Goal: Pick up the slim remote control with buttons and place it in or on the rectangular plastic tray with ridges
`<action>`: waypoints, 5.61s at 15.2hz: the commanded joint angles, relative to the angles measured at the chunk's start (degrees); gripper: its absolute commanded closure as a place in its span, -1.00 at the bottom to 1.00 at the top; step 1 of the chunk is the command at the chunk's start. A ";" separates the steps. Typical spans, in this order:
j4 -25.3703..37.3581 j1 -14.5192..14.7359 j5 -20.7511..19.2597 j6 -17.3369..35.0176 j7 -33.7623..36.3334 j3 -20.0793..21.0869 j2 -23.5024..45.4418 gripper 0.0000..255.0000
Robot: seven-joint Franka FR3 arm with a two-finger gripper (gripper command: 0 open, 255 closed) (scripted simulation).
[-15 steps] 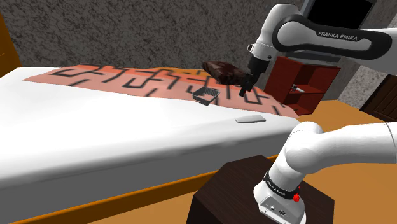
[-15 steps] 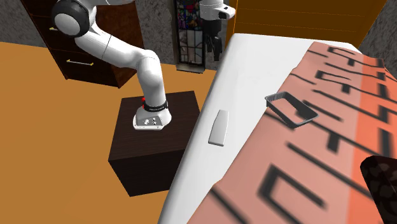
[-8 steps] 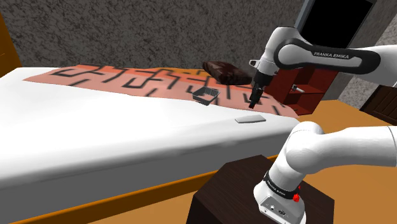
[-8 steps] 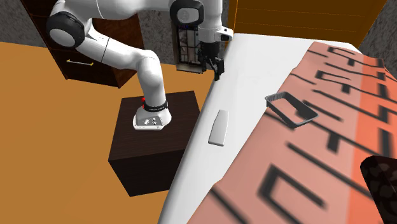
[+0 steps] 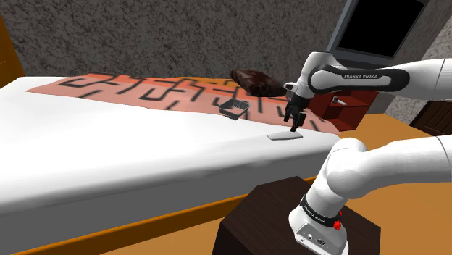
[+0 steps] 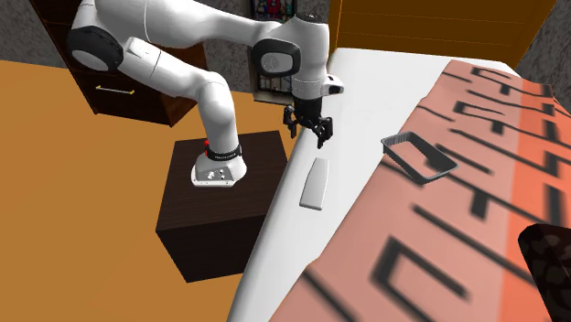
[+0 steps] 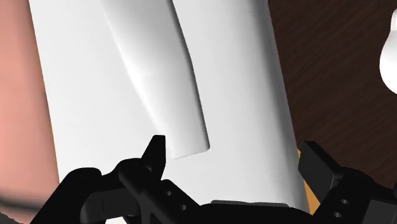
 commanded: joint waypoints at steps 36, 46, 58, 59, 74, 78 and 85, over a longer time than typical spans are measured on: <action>4.10 10.38 -9.12 13.78 -21.85 -20.64 13.79 1.00; 8.12 8.46 -6.15 4.71 -22.45 -14.16 9.38 1.00; 16.76 13.65 -0.78 0.15 -22.05 -12.02 13.33 1.00; 18.21 15.57 0.25 0.97 -21.91 -12.98 15.45 1.00; 48.17 32.15 48.28 3.03 -45.60 -30.30 69.34 1.00; 60.05 22.20 55.71 -2.04 -46.71 -22.58 79.22 1.00; 69.11 15.73 60.29 -4.48 -46.17 -17.71 86.67 1.00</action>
